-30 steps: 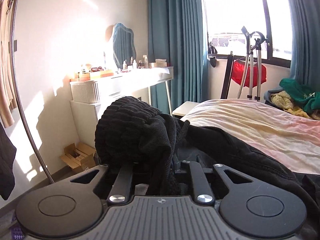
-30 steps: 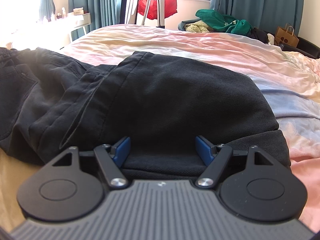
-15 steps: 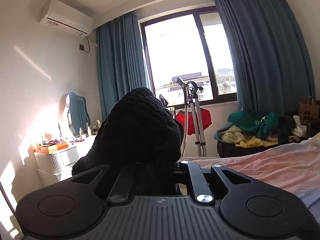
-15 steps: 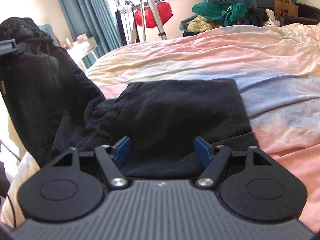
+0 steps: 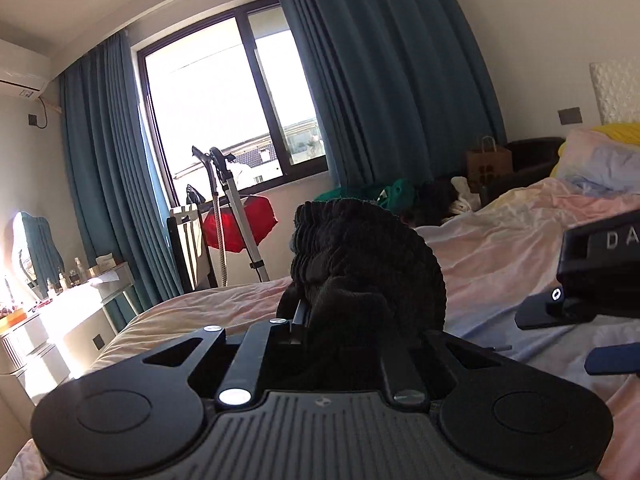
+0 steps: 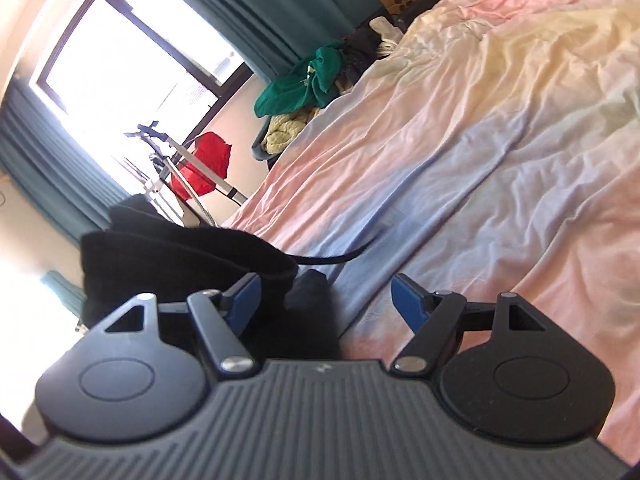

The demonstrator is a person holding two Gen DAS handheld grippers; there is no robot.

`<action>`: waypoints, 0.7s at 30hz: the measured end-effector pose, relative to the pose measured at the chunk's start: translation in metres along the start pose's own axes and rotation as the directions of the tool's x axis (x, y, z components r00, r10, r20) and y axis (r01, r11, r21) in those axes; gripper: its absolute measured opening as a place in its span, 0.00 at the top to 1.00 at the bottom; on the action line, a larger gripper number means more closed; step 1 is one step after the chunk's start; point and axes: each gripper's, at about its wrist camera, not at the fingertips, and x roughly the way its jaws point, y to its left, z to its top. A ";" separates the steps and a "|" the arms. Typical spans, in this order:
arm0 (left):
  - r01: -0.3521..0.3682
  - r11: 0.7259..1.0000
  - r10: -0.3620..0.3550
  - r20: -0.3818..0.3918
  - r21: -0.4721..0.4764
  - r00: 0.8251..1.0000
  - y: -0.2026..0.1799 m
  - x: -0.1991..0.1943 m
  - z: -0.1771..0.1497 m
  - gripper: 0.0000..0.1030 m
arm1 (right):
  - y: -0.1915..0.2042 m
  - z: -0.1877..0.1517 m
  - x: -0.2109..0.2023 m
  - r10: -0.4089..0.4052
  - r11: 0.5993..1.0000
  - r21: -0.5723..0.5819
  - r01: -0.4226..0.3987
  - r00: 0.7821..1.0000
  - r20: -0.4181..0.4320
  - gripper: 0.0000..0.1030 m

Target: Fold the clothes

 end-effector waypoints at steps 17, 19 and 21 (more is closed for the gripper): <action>0.159 0.913 -0.125 -0.113 0.376 0.986 0.061 -0.035 -0.125 0.18 | 0.002 0.000 0.037 0.230 0.973 0.052 -0.224 0.963 -0.144 0.19; 0.177 0.911 -0.135 -0.136 0.373 0.981 0.088 -0.038 -0.131 0.18 | 0.010 -0.003 0.041 0.202 0.979 0.012 -0.203 0.966 -0.163 0.19; 0.174 0.904 -0.134 -0.129 0.390 0.983 0.108 -0.044 -0.139 0.18 | 0.018 -0.006 0.047 0.182 0.981 -0.025 -0.191 0.963 -0.197 0.19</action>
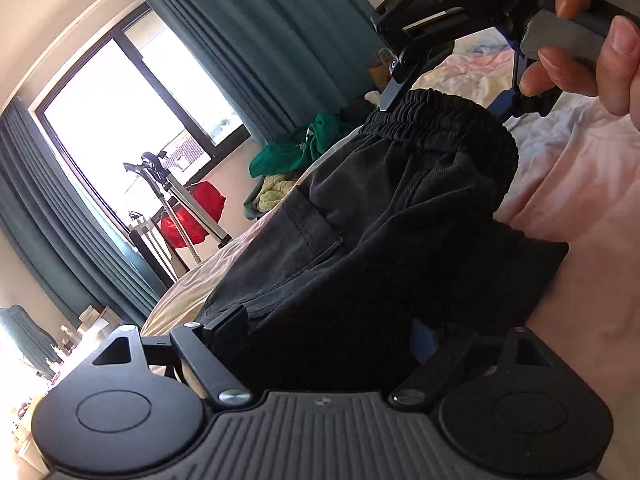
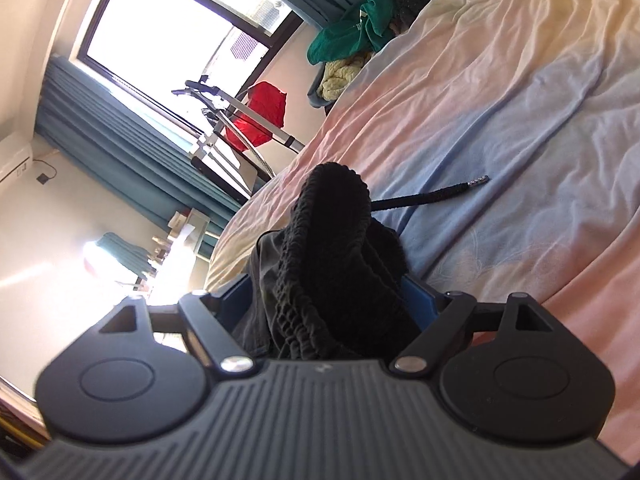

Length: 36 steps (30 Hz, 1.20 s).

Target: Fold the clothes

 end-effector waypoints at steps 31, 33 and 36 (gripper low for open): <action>0.237 0.870 -0.232 0.065 -0.432 0.970 0.134 -0.050 -0.044 0.94 | 0.045 -0.034 0.004 -0.236 0.934 -0.247 0.260 0.964 0.124 0.71; 0.240 0.870 -0.246 0.041 -0.430 0.968 0.131 -0.042 -0.046 0.94 | 0.036 -0.039 0.011 -0.275 0.930 -0.226 0.291 0.956 0.101 0.69; 0.243 0.847 -0.271 0.009 -0.473 0.962 0.132 -0.032 -0.050 0.93 | 0.023 -0.045 0.018 -0.312 0.931 -0.178 0.319 0.948 0.067 0.66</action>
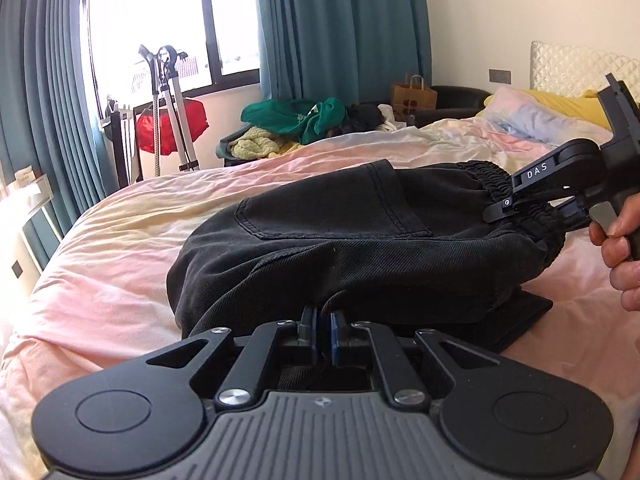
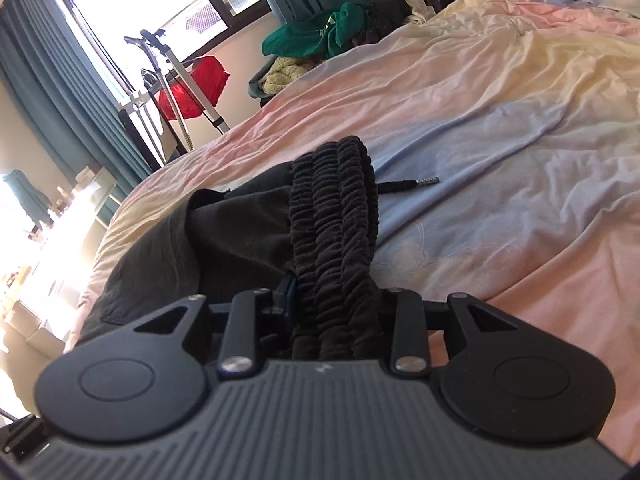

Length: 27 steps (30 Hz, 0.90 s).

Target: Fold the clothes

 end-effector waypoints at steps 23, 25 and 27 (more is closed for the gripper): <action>0.115 0.748 -0.094 0.067 -0.654 0.993 0.157 -0.031 -0.004 0.00 | -0.006 -0.041 -0.024 0.027 0.995 0.094 -0.013 0.989 -0.148 0.20; 0.106 0.699 -0.120 0.030 -0.707 0.992 0.171 -0.016 -0.015 0.01 | -0.008 -0.045 -0.011 0.028 0.993 0.114 -0.008 0.985 -0.172 0.20; 0.113 0.650 -0.160 0.010 -0.751 0.987 0.179 0.000 -0.027 0.01 | -0.012 -0.047 0.001 0.045 0.988 0.152 -0.017 0.982 -0.182 0.14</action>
